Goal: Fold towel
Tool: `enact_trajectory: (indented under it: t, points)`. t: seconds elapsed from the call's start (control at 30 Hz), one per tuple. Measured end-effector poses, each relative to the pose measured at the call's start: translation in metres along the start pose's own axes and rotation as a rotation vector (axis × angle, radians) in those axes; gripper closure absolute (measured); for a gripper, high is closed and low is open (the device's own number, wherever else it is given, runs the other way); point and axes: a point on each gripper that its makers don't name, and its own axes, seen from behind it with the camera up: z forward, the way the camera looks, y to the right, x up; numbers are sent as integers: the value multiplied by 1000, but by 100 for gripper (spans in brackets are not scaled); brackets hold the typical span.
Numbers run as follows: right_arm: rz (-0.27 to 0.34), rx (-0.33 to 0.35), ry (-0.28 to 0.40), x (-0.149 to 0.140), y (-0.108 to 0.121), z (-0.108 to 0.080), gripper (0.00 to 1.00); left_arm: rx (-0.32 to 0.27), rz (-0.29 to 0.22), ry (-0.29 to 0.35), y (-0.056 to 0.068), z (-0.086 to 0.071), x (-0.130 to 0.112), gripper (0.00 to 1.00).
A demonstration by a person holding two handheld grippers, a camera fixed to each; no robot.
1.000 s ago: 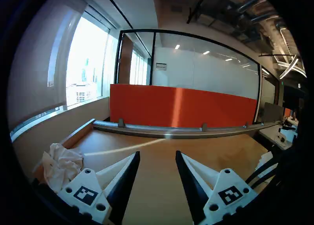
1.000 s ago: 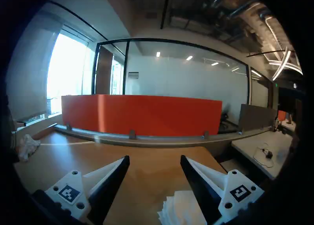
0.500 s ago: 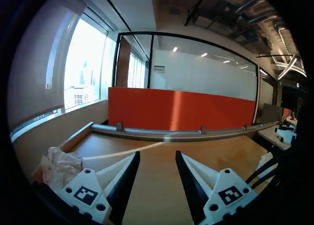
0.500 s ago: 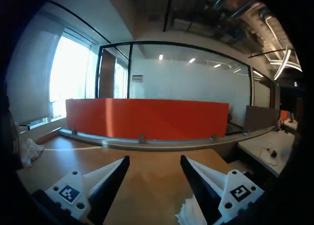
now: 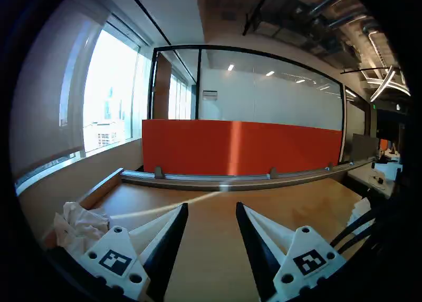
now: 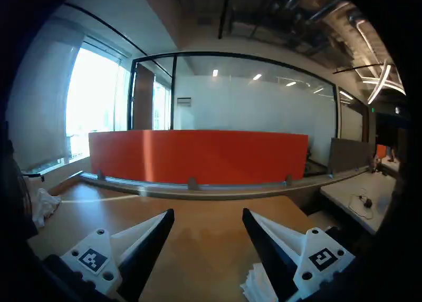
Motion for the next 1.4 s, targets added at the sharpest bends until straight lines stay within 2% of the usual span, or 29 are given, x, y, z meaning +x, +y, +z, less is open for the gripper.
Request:
enact_trajectory:
  t: [0.27,0.6,0.87,1.1,1.4]
  points:
    - [7,3,21,6,-1,-6,0,2,43,42,2,5,-21,35]
    - [-53,27,15,-13,-11,-5,0,41,84,103,-7,4,-48,35]
    - [-62,39,8,-33,-20,2,0,56,121,128,-17,2,-73,34]
    - [-91,33,1,-51,-26,10,0,61,95,155,-26,2,-95,34]
    - [-77,20,-5,-60,-28,14,0,68,82,182,-34,3,-114,34]
